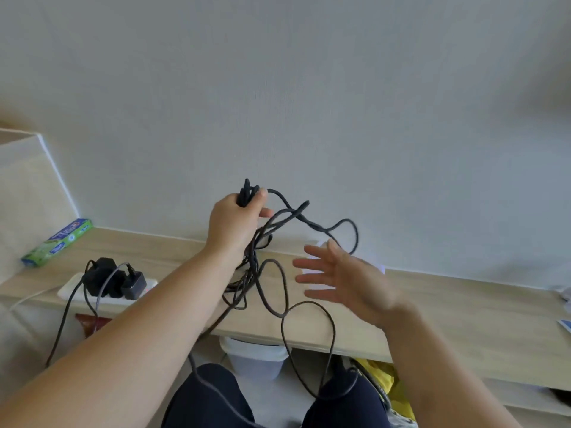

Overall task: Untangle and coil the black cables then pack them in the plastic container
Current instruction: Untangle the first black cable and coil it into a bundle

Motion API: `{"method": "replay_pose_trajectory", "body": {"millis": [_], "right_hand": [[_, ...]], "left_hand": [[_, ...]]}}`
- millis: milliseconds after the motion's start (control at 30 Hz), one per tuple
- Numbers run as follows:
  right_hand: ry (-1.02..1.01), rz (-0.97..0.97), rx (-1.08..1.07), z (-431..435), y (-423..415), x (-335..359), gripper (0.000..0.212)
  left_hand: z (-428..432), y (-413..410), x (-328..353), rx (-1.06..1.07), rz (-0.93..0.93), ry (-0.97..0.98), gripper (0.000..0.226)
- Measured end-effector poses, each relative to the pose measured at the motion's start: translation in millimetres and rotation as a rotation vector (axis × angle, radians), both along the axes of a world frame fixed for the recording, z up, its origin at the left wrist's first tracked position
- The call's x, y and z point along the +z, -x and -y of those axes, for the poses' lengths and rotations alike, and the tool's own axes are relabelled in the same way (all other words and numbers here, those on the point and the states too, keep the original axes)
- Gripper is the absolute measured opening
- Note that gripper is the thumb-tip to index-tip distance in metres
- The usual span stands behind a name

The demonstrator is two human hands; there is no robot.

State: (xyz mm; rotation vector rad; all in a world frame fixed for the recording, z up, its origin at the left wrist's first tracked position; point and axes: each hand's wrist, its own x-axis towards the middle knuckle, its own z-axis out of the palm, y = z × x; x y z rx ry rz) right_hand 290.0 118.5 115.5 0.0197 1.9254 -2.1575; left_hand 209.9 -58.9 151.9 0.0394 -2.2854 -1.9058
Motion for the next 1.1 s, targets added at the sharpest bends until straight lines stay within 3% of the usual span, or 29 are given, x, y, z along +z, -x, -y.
{"method": "replay_pose_trajectory", "body": {"millis": [100,233,367,467,567,700,800,867,900,967,1100], "right_hand": [[0.13,0.023,-0.02,22,0,-4,0.049],[0.11,-0.004,-0.149,43,9,1,0.041],[0.111,-0.064,-0.279,46,23,23,0.012],[0.263,-0.055,-0.258,34,26,44,0.018],[0.261,-0.021,-0.33,2,27,49,0.013],[0.088,-0.045,-0.336,-26,23,43,0.035],[-0.44,-0.187,-0.164,-26,18,39,0.048],[-0.772,-0.311,-0.241,-24,24,34,0.045],[-0.808,-0.355,-0.327,-24,25,34,0.033],[-0.692,-0.355,-0.448,-28,28,35,0.014],[-0.532,-0.287,-0.509,-44,29,50,0.027]], "left_hand": [[-8,-3,-1,-0.059,0.042,-0.087,0.037],[-10,-10,10,-0.221,0.085,-0.165,0.028],[-1,-6,27,-0.385,0.1,-0.174,0.031],[8,0,39,-0.323,0.001,-0.057,0.032],[26,13,48,-0.178,-0.106,0.096,0.033],[36,21,49,-0.182,-0.161,0.199,0.035],[27,18,45,-0.159,-0.147,0.131,0.033],[22,16,41,-0.143,-0.15,0.114,0.031],[20,14,39,-0.139,-0.156,0.104,0.031],[18,12,35,-0.119,-0.182,0.116,0.032],[21,8,25,-0.069,-0.227,0.274,0.039]]}}
